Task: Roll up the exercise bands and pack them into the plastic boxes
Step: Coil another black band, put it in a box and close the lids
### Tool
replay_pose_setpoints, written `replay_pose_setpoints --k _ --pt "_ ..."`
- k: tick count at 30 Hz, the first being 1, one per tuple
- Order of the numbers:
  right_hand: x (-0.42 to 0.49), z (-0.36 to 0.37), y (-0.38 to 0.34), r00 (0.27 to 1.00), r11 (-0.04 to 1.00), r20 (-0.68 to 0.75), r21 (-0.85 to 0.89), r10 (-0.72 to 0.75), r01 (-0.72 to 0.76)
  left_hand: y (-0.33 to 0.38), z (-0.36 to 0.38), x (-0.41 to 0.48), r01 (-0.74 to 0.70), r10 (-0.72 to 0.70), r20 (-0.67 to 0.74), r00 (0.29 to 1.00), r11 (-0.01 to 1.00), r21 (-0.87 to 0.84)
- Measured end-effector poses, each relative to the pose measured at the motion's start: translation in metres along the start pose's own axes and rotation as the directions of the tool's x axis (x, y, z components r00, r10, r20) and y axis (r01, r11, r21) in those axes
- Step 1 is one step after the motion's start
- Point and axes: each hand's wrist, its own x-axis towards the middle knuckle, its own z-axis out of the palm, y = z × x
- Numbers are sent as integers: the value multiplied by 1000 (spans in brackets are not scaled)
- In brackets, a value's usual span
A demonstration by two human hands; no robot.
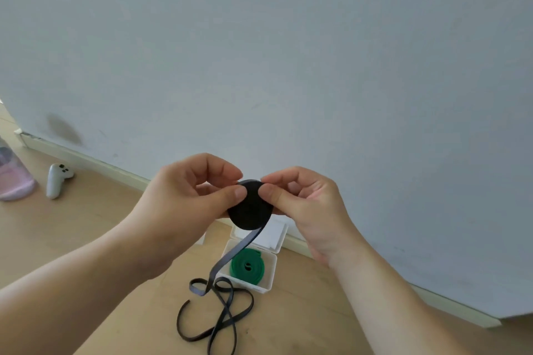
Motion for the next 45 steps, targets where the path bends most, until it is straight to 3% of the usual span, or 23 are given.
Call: replay_pose_setpoints --k 5,7,10,14,17,21,25,26,28,30,34,37,40,45 --pt "-1 4 -3 1000 998 14 68 -19 18 1 1 -4 -43 35 -90 995 995 -93" --pt "-1 7 -2 998 998 -13 -30 -63 62 -2 -3 -5 -87 92 -50 995 992 90" --pt "-2 15 2 991 954 18 -269 -135 135 -7 -8 -10 -219 225 36 974 879 423" --pt "-7 24 1 957 867 109 -406 -268 289 -7 -18 -10 -241 247 60 967 818 522" --pt "-8 27 1 960 887 98 -367 -263 281 -4 -24 -8 -177 175 48 983 867 466" --pt "-5 30 1 987 977 -45 -156 -155 146 -2 -26 -9 -87 101 -60 993 974 207" --pt "-4 33 2 991 992 -66 -57 -114 110 -3 -26 -11 -23 27 -121 992 999 33" --pt "-4 32 3 990 991 -77 -75 -115 109 -4 -25 -11 -27 31 -104 994 999 45" --pt "-7 31 6 985 971 -59 -188 -161 148 -9 -25 -11 -104 124 -70 990 964 247" --pt "-9 32 9 967 912 20 -327 -256 248 -11 -26 -11 -228 261 0 965 844 485" --pt "-11 34 12 933 844 86 -404 -348 352 -13 -30 -10 -435 398 195 897 706 559" --pt "-13 37 10 954 889 44 -351 -297 293 -11 -32 -11 -427 386 197 901 718 550" --pt "-15 41 7 979 942 -12 -273 -204 193 -9 -31 -9 -319 299 125 946 796 514" --pt "-10 38 2 983 986 -118 -103 -144 132 -4 -33 -8 -178 200 -49 979 943 280"
